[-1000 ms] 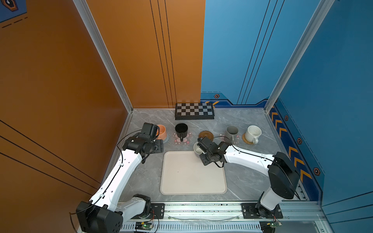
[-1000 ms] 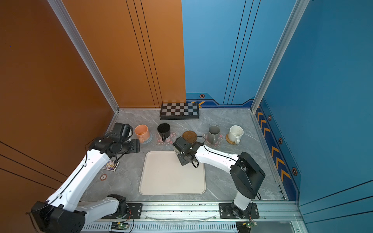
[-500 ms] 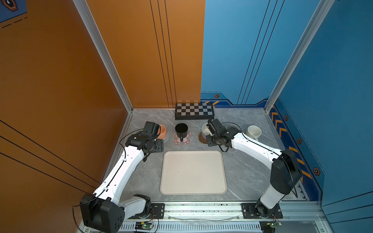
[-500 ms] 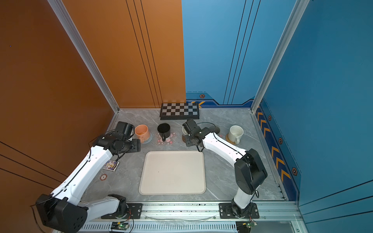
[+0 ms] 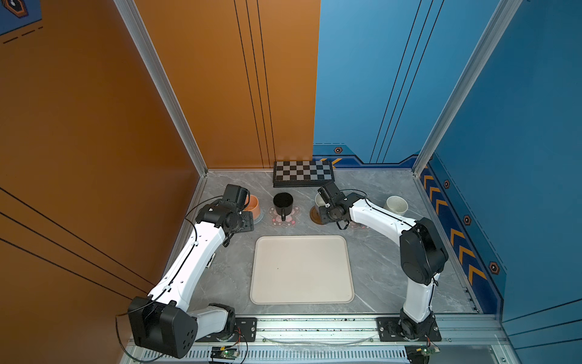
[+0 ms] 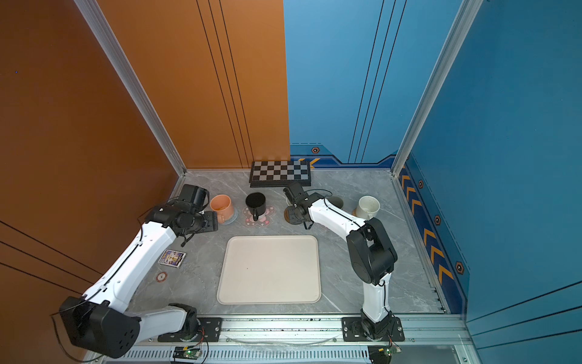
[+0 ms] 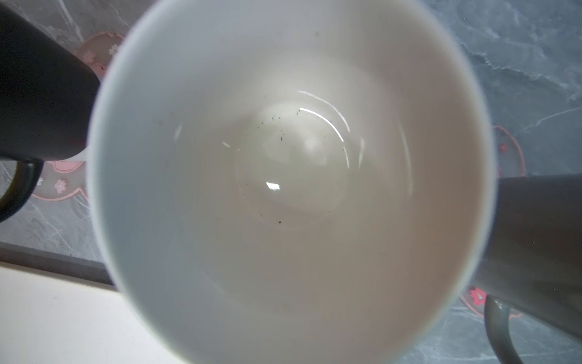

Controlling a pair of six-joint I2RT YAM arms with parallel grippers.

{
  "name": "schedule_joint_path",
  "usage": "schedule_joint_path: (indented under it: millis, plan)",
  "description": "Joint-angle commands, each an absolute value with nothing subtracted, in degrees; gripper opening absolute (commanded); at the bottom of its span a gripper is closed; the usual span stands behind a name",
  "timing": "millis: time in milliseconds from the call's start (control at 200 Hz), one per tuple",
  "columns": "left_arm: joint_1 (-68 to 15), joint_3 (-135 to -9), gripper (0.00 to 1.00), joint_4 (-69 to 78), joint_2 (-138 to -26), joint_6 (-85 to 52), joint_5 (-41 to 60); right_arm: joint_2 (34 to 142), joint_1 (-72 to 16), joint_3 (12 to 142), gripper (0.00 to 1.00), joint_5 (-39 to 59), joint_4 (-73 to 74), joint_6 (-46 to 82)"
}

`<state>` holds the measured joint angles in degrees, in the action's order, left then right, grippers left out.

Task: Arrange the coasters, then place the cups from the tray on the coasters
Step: 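Lower the lavender mug onto the brown wooden coaster with the right gripper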

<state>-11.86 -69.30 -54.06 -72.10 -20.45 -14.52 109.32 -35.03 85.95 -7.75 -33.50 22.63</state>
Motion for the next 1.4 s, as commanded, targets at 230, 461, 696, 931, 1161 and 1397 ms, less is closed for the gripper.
schedule_joint_path:
  millis: [230, 461, 696, 931, 1161, 1397]
  plan:
    - [-10.4, -71.9, 0.76, -55.1, -74.9, -19.6, -15.0, 113.9, -33.9, 94.0, 0.0, -7.9, -34.3, 24.9]
    - [-10.1, -72.6, 0.76, -55.1, -76.7, -19.5, -14.5, 116.0, -33.9, 97.5, 0.0, -7.9, -37.6, 25.3]
    - [-10.0, -72.0, 0.76, -55.1, -77.2, -19.6, -14.9, 116.5, -33.9, 97.0, 0.0, -7.4, -38.7, 26.4]
    - [-9.7, -71.9, 0.76, -55.0, -77.4, -19.5, -14.8, 116.4, -33.9, 97.3, 0.0, -5.8, -38.7, 26.4]
    - [-9.6, -71.7, 0.76, -55.0, -77.9, -19.5, -14.7, 116.7, -33.9, 96.7, 0.0, -5.0, -38.8, 27.7]
    - [-9.3, -71.5, 0.76, -54.9, -77.8, -19.5, -14.7, 116.6, -33.8, 95.9, 0.0, -5.5, -38.8, 28.0]
